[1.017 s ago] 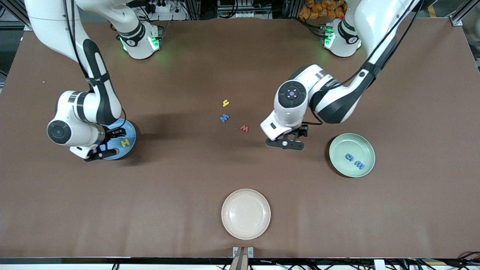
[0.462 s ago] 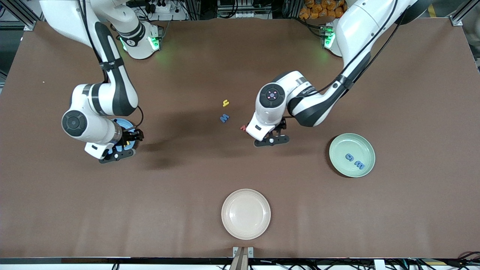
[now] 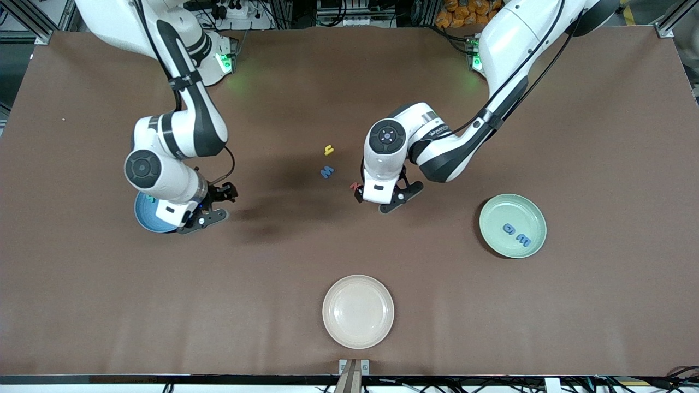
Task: Sort uppercase to blue plate, lowercase to green plate
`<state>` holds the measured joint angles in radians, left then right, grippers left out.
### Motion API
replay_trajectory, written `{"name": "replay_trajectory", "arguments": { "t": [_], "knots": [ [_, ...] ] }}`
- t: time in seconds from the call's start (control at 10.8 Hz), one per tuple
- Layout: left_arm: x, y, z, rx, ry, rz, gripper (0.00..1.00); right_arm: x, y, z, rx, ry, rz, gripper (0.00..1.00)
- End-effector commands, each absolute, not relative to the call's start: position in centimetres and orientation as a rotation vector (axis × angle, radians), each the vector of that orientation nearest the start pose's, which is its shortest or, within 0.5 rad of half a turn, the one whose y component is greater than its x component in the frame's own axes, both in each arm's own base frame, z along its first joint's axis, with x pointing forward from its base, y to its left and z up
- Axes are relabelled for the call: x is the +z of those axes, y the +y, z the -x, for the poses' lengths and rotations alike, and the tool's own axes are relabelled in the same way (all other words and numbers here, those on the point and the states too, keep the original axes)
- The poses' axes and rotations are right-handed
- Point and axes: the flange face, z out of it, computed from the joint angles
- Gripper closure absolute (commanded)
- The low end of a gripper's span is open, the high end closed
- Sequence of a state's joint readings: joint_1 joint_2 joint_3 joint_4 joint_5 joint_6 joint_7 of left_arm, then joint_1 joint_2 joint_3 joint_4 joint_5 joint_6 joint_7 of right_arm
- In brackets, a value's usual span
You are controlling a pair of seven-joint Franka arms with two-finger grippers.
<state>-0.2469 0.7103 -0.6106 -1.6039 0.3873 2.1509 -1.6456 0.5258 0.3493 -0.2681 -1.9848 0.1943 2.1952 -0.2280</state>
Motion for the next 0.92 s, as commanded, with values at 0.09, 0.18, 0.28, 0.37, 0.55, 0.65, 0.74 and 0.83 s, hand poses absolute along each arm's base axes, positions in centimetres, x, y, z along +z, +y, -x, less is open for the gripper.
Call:
{"name": "replay_trajectory", "arguments": {
  "t": [0.09,0.18,0.28,0.37,0.55,0.65,0.74,0.83],
  "knots": [
    [24.4,-49.8,-48.6,0.132,-1.414,2.839,0.00,30.2,17.0,-56.3,0.132,-0.594,3.002,0.00],
    [22.9,-50.8,-47.6,0.127,-1.500,2.790,0.00,30.4,18.2,-56.0,0.134,-0.618,2.990,0.00],
    [21.7,-50.9,-47.3,0.085,-1.563,2.741,0.00,30.8,18.4,-56.0,0.133,-0.617,2.987,0.00],
    [20.6,-51.0,-46.9,0.063,-1.585,2.710,0.00,31.1,18.4,-56.0,0.143,-0.618,2.984,0.00],
    [19.0,-50.6,-46.8,0.056,-1.625,2.657,0.00,31.3,18.3,-56.0,0.148,-0.621,2.978,0.00],
    [18.8,-50.5,-46.9,0.060,-1.630,2.651,0.00,31.3,18.8,-55.9,0.146,-0.634,2.973,0.00],
    [18.7,-50.6,-46.8,0.067,-1.629,2.650,0.00,31.4,18.8,-55.9,0.143,-0.636,2.971,0.00],
    [18.6,-50.6,-46.7,0.071,-1.631,2.646,0.00,31.5,18.9,-55.9,0.141,-0.640,2.970,0.00]
  ]
}}
